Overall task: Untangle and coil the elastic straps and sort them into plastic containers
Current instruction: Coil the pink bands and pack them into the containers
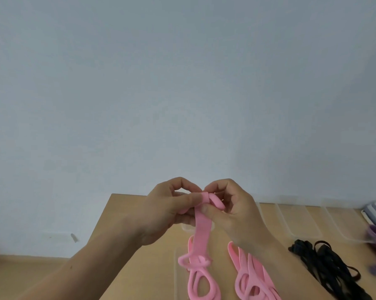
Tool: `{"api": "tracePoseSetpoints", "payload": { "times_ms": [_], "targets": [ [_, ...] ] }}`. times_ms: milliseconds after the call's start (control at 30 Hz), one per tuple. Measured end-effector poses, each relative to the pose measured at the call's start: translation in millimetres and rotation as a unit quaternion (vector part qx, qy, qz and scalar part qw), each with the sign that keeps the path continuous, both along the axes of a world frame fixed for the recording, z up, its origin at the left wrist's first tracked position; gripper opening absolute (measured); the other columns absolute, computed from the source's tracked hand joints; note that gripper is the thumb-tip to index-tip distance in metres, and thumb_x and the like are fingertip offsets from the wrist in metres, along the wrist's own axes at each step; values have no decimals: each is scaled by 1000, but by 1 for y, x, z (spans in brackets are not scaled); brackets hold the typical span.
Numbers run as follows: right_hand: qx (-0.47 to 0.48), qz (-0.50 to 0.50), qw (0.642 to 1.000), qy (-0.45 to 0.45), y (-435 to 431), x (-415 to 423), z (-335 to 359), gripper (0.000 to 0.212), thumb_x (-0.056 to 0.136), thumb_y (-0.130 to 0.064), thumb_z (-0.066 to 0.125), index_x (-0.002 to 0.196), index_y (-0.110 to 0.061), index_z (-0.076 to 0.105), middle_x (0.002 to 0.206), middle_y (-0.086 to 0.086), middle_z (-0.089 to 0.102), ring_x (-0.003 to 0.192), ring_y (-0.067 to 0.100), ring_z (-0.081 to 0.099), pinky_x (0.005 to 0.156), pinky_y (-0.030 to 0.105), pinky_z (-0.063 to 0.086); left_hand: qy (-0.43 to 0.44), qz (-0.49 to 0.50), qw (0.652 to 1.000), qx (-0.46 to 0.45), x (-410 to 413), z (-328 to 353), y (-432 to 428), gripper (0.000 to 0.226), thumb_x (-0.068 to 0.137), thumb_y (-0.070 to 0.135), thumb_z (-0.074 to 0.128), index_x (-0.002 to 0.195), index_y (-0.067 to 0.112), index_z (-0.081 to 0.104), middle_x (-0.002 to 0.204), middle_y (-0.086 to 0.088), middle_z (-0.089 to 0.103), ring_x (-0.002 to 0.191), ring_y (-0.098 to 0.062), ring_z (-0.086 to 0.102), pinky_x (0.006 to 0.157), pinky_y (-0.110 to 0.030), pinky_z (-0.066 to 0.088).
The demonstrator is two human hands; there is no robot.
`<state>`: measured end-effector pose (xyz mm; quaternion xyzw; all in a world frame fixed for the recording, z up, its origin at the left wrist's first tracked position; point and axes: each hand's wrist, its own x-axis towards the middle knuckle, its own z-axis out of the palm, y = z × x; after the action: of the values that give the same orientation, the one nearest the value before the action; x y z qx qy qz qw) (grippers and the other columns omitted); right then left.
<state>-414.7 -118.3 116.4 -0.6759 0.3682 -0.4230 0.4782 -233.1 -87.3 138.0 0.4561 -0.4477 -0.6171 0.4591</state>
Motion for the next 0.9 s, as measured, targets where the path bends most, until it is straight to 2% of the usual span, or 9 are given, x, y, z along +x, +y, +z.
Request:
{"api": "tracePoseSetpoints", "payload": {
  "times_ms": [133,200,267,367,467,567,700,800,900],
  "targets": [
    [35,30,999,-12,1,-6,0,20,74,-42,73,90,-32,67,83,0,70,73,20,64,68,28,56,-56,14,998,-41,-1,-6,-1,21,79,8,78,96,4,66,87,-17,69,79,-33,69,81,-45,58],
    [51,18,999,-6,-1,-6,-1,10,85,-36,70,89,-27,67,75,-2,68,64,15,62,61,25,52,-93,18,993,-67,-1,-10,-1,19,82,3,75,97,5,65,92,-20,69,84,-37,71,79,-42,58],
    [65,6,998,11,-3,-6,-3,9,92,-27,66,90,-19,67,72,-1,69,62,17,63,58,29,51,-117,18,989,-86,-2,-13,-1,20,81,5,74,99,8,64,93,-20,71,87,-36,71,79,-41,58],
    [73,7,997,19,-4,-6,-2,9,91,-23,67,89,-14,68,68,1,68,61,17,64,55,28,50,-141,25,985,-94,-4,-16,0,30,75,14,75,103,16,63,95,-13,72,83,-31,69,79,-42,57],
    [65,8,998,13,-4,-8,-1,4,89,-20,70,85,-18,70,65,1,67,57,13,62,53,20,47,-125,25,989,-69,-1,-17,-2,41,69,15,81,107,17,64,101,-10,70,82,-26,67,81,-43,56],
    [54,6,998,-11,-5,-8,0,3,86,-20,73,85,-21,70,65,-3,66,56,10,60,54,15,46,-104,-5,994,-31,3,-14,-2,39,72,16,81,103,2,62,97,-18,73,86,-34,70,81,-47,56],
    [41,12,999,-20,-5,-3,3,16,76,-33,75,88,-23,71,70,-8,67,63,6,61,59,16,49,-75,-38,996,-6,5,-8,1,37,76,15,78,102,-2,58,93,-18,74,84,-29,72,72,-35,58],
    [24,11,1000,-7,-7,-2,2,12,83,-24,77,90,-29,70,77,-10,68,71,6,61,69,25,55,-34,-45,998,11,7,-5,1,39,74,8,77,105,-3,56,92,-22,73,80,-33,70,69,-37,57],
    [-4,6,1000,2,-7,-1,2,16,78,-32,74,92,-36,68,76,-15,65,68,4,57,67,20,51,3,-51,998,28,8,-2,1,37,74,5,76,105,1,56,91,-24,71,76,-34,67,69,-39,58]
  ]
}}
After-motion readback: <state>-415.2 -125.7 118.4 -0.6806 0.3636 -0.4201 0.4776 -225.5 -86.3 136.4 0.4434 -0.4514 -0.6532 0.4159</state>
